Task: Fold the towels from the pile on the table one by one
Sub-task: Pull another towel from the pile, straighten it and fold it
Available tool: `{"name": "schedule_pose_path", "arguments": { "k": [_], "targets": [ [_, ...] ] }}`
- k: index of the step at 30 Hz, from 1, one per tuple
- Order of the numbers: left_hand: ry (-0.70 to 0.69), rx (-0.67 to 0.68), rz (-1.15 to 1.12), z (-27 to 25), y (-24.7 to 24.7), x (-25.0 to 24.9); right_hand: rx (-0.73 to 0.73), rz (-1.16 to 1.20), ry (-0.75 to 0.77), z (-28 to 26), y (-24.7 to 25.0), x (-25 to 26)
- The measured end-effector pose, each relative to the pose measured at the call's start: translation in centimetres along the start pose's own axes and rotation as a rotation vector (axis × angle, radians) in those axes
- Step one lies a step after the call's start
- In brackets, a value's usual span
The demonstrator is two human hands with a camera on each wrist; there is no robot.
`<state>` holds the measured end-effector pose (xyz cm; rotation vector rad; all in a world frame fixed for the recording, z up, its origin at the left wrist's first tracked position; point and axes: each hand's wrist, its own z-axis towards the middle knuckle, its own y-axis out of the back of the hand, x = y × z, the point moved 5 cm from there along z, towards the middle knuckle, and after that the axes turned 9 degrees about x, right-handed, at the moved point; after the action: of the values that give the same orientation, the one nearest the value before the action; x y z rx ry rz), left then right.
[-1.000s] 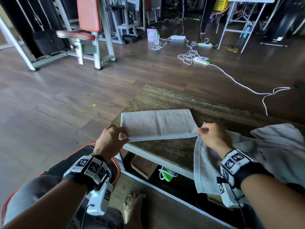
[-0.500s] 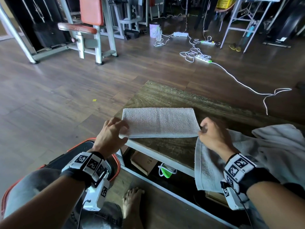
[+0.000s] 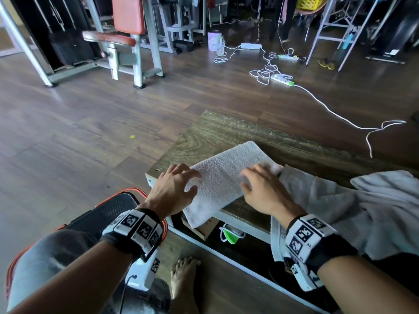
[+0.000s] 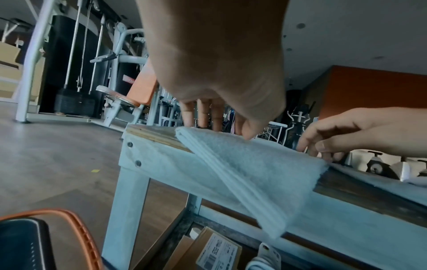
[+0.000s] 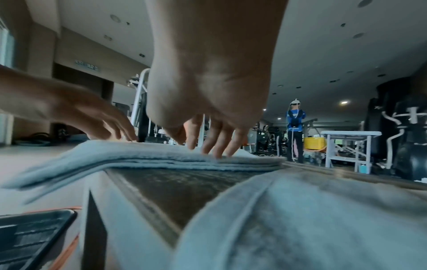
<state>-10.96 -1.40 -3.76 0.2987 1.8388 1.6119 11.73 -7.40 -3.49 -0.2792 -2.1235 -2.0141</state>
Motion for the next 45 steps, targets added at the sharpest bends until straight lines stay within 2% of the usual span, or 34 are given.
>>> {"name": "schedule_pose_path", "arguments": {
  "k": [3,5,7,9,11,15,18,20,23,25,26,29,32,35,37,39,41,43,45],
  "targets": [
    [0.124,0.027,0.026,0.1,-1.1,0.4,0.090,0.016,-0.005,-0.2,-1.6,1.1],
    [0.104,0.001,0.005,0.0,-1.2,0.0,0.119,0.030,-0.063,0.1,-1.7,0.4],
    [0.067,0.033,-0.099,-0.3,-1.3,-0.1,0.191,0.086,-0.080,0.2,-1.8,-0.2],
    [0.034,0.096,-0.211,-0.7,-1.6,-0.1,0.227,0.123,-0.049,-0.4,-1.8,-0.2],
    [0.038,0.123,-0.238,-1.4,-2.0,-0.2,0.185,0.095,0.028,-1.5,-1.7,0.2],
    [0.102,0.007,-0.351,-2.2,-3.2,-0.2,0.213,0.055,0.114,-4.1,-2.6,1.2],
    [0.057,-0.134,-0.484,-1.7,-3.4,-0.3,0.165,0.063,0.133,-5.1,-3.0,1.7],
    [0.057,-0.178,-0.637,-1.4,-2.7,-0.9,0.172,0.028,0.155,-5.3,-3.2,1.9],
    [0.091,-0.181,-0.997,-1.3,-1.0,-2.5,0.207,-0.131,0.203,-5.7,-3.9,2.7],
    [0.062,-0.140,-1.165,-1.2,-0.2,-3.4,0.135,-0.132,0.245,-6.0,-3.9,3.5],
    [0.039,-0.098,-1.191,-1.1,0.2,-3.8,0.077,-0.062,0.250,-6.1,-3.7,3.7],
    [-0.028,0.031,-1.150,-0.9,0.8,-4.2,-0.107,0.184,0.194,-6.1,-2.8,3.6],
    [-0.015,0.050,-0.858,-0.9,1.1,-3.6,-0.170,0.336,0.145,-6.2,-1.9,3.2],
    [-0.033,0.024,-0.503,-0.8,1.0,-3.0,-0.188,0.432,0.207,-6.3,-0.2,3.5],
    [-0.086,-0.061,-0.395,-1.1,1.4,-3.2,-0.184,0.478,0.240,-6.5,0.9,3.7],
    [-0.170,-0.152,-0.432,-1.4,2.1,-3.8,-0.173,0.562,0.249,-7.0,2.2,3.9],
    [-0.221,-0.139,-0.571,-1.7,2.5,-4.5,-0.081,0.661,0.213,-7.3,2.8,3.7],
    [-0.183,-0.103,-0.658,-1.6,2.5,-4.3,0.051,0.702,0.136,-7.3,2.3,3.0],
    [-0.125,-0.084,-0.659,-1.5,2.1,-4.0,0.093,0.705,0.045,-7.2,1.2,2.0]
  ]
}}
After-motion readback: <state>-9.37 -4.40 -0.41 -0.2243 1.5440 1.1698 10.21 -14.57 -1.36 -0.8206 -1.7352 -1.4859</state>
